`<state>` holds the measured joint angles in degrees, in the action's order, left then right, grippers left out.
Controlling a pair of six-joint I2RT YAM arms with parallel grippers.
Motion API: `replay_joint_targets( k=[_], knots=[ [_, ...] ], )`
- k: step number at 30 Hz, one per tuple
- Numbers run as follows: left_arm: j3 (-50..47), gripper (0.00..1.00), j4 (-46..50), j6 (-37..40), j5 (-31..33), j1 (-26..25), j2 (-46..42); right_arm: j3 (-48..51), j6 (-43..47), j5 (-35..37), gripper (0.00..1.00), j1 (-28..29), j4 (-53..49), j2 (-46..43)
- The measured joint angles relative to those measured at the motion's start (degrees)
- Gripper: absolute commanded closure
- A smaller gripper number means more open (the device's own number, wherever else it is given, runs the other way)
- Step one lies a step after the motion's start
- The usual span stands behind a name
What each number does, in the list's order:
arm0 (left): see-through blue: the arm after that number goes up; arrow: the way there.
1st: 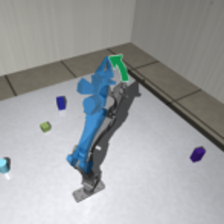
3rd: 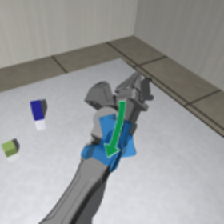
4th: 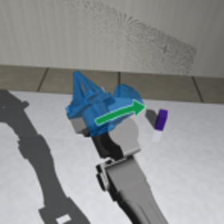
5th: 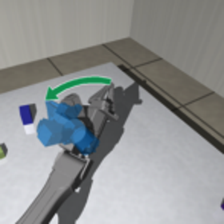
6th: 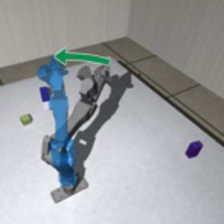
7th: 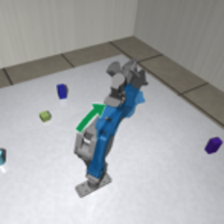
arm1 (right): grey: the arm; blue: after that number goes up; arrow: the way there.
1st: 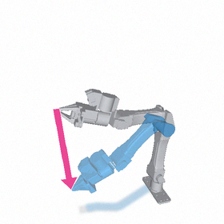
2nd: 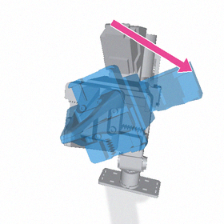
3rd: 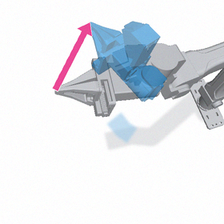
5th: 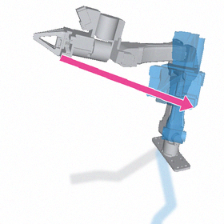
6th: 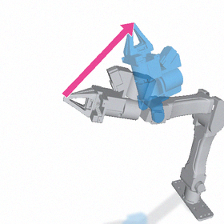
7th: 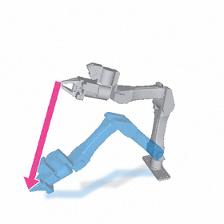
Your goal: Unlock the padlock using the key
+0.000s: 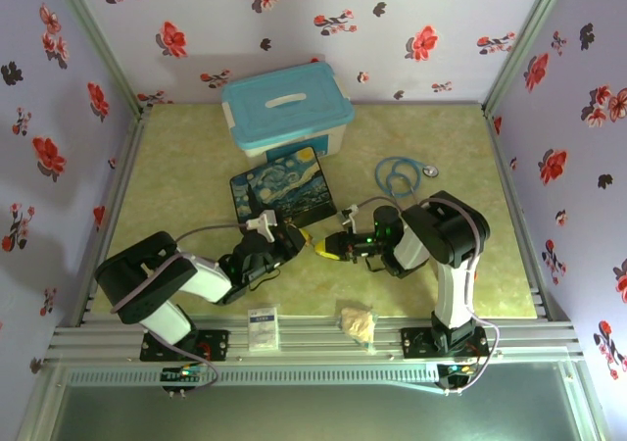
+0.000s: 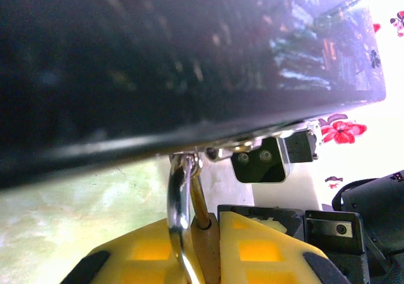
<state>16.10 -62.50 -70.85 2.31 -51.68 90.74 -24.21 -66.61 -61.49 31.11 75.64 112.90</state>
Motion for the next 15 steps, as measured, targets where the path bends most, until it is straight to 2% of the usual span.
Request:
replay_joint_targets(
  k=[7, 15],
  knots=[
    [0.5, 1.00, -0.7, -1.4, -0.5, 0.2, -0.9, -0.4, -2.0, 0.6, 1.00, -0.5, -0.9, -3.2],
    [0.8, 1.00, -0.3, -1.7, 0.1, 1.0, -2.3, -2.8, -5.0, -0.7, 1.00, -0.9, -0.9, -2.6]
  ],
)
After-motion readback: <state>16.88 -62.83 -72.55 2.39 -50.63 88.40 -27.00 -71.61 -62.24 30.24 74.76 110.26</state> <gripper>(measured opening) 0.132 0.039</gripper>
